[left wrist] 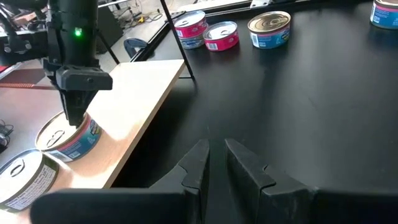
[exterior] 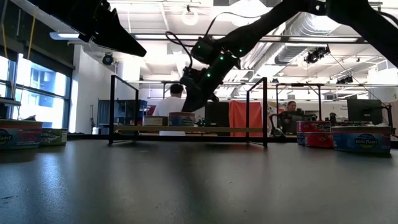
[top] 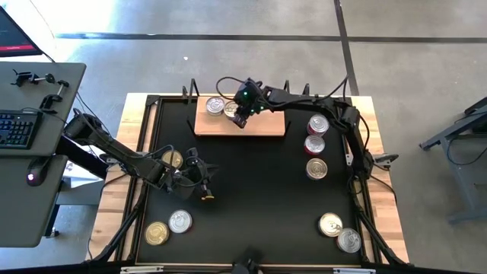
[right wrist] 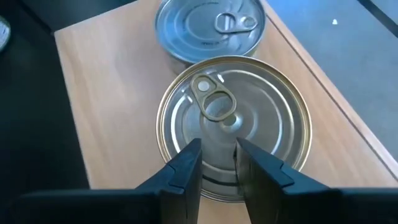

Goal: Stack canned seafood by type on shelf
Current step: Put the blue-pink tuna can on the shelf

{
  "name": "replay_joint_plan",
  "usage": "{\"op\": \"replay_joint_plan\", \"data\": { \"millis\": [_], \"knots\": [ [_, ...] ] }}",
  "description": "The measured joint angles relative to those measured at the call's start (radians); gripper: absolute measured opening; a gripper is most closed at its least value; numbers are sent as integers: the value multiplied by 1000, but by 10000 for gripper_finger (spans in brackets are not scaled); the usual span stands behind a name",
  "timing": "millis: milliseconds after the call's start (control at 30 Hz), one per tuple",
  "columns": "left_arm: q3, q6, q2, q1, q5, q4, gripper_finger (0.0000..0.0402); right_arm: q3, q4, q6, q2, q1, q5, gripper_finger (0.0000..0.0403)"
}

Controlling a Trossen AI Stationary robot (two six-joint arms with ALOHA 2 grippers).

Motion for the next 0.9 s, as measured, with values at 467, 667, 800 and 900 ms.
{"op": "replay_joint_plan", "data": {
  "millis": [467,667,800,900],
  "knots": [
    [0,-1,0,0,0,0,39,-1,1,210,-3,8,146,89],
    [0,-3,0,0,0,-2,39,-5,-22,211,-44,2,188,89],
    [0,-9,0,-5,0,-8,39,-4,-38,208,-80,-15,172,89],
    [0,-9,0,-6,0,-7,39,-4,-24,164,-78,-19,119,89]
  ]
}}
